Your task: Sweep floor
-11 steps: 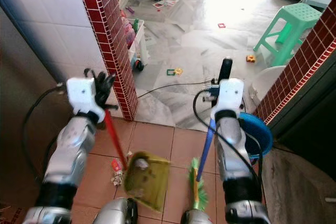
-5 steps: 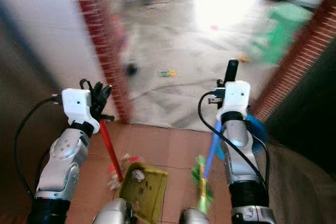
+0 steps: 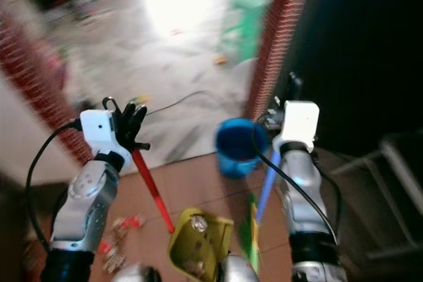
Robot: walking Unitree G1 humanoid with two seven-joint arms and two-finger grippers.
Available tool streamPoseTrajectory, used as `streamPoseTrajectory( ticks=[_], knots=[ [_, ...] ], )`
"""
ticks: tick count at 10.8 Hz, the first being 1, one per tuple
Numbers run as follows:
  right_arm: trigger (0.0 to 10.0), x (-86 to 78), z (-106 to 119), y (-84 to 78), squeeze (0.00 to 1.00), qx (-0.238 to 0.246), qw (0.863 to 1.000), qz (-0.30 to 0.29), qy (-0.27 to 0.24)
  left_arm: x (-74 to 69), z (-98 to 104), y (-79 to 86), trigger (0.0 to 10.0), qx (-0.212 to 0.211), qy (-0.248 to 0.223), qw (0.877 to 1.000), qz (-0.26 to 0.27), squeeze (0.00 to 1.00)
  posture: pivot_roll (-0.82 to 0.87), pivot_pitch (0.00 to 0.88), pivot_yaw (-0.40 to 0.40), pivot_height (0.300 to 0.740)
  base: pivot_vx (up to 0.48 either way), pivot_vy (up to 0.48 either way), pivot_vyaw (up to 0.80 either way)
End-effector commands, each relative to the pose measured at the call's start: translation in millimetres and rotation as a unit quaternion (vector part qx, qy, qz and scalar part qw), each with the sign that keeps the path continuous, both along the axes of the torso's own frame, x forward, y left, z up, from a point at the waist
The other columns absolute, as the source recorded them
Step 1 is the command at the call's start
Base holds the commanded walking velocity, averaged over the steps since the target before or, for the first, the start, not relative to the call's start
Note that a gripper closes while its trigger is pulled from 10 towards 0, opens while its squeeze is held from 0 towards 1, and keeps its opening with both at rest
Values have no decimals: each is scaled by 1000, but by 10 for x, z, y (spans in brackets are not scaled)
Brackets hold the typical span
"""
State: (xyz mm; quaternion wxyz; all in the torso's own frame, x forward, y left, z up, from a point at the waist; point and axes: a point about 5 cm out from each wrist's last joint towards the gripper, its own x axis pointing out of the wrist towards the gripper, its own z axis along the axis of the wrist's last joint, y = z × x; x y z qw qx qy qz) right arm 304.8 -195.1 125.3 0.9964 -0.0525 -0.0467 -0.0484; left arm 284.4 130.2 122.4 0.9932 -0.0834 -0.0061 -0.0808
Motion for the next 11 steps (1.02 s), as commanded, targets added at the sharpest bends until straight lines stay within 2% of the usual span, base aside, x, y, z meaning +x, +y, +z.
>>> streamPoseTrajectory(
  ticks=[1, 4, 11],
  knots=[
    [10000, 26, 110, 22, 0, -1, 1000, 6, -19, -4, 63, 13, 10000, -13, -9, 1000, 1, 0, -42, 0, -2, 740, 0, 0, 0],
    [10000, 5, 124, -79, 0, -10, 1000, -4, -15, 38, 91, 3, 10000, -11, -9, 1000, -4, 0, -58, 0, -7, 740, 0, 0, 0],
    [10000, 40, 141, -35, 0, -7, 1000, 5, -15, 66, 108, 33, 10000, -13, -8, 1000, 4, 0, -57, 0, -6, 740, 0, 0, -66]
  ],
)
